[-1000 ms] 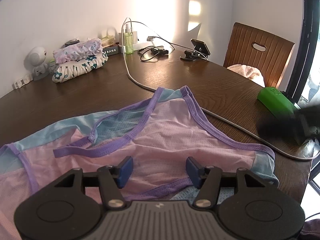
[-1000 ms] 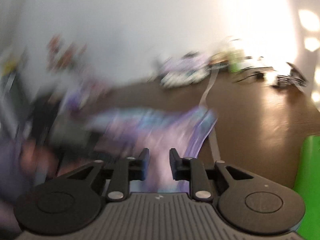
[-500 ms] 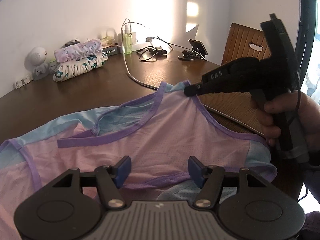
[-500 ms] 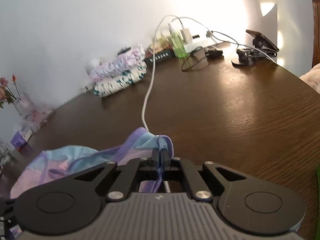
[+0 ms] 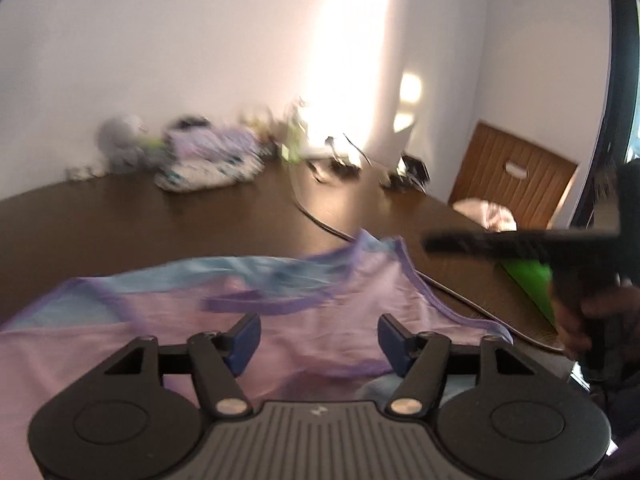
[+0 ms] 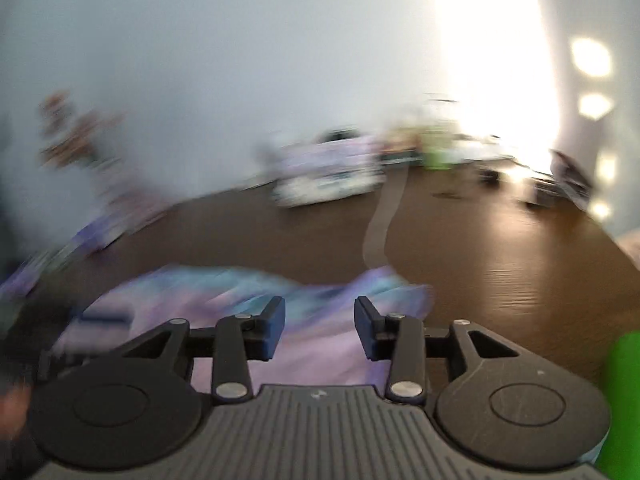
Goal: Fold clothes
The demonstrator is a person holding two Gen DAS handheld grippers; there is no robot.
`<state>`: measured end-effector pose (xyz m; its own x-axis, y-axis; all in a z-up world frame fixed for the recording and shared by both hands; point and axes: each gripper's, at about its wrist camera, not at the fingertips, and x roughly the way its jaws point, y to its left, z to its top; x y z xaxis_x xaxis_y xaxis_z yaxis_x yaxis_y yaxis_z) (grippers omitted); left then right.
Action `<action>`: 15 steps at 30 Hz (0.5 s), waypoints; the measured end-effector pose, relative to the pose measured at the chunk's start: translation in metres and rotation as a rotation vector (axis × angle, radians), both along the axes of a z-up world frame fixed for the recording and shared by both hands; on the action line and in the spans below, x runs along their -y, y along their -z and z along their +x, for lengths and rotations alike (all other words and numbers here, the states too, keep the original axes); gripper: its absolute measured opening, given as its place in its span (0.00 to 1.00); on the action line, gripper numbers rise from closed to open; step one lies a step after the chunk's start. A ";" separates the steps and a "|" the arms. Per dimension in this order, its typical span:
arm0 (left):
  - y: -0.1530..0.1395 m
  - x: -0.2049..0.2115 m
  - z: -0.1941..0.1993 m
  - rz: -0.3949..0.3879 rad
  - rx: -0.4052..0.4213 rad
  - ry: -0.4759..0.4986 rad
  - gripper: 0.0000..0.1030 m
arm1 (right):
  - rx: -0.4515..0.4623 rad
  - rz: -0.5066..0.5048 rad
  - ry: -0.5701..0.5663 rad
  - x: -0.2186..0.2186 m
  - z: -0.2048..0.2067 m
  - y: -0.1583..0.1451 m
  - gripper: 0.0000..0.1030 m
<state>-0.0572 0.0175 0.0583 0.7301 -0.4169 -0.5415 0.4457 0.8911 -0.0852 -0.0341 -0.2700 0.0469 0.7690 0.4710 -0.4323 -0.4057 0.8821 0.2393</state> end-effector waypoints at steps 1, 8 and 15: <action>-0.003 -0.016 -0.009 0.001 0.012 -0.012 0.67 | 0.005 -0.019 -0.059 -0.006 -0.010 0.000 0.38; 0.013 -0.103 -0.089 0.006 -0.026 -0.102 0.67 | 0.044 -0.092 -0.376 -0.031 -0.059 0.012 0.38; 0.036 -0.119 -0.108 0.088 -0.039 -0.047 0.65 | 0.067 -0.240 -0.556 -0.090 -0.084 0.025 0.38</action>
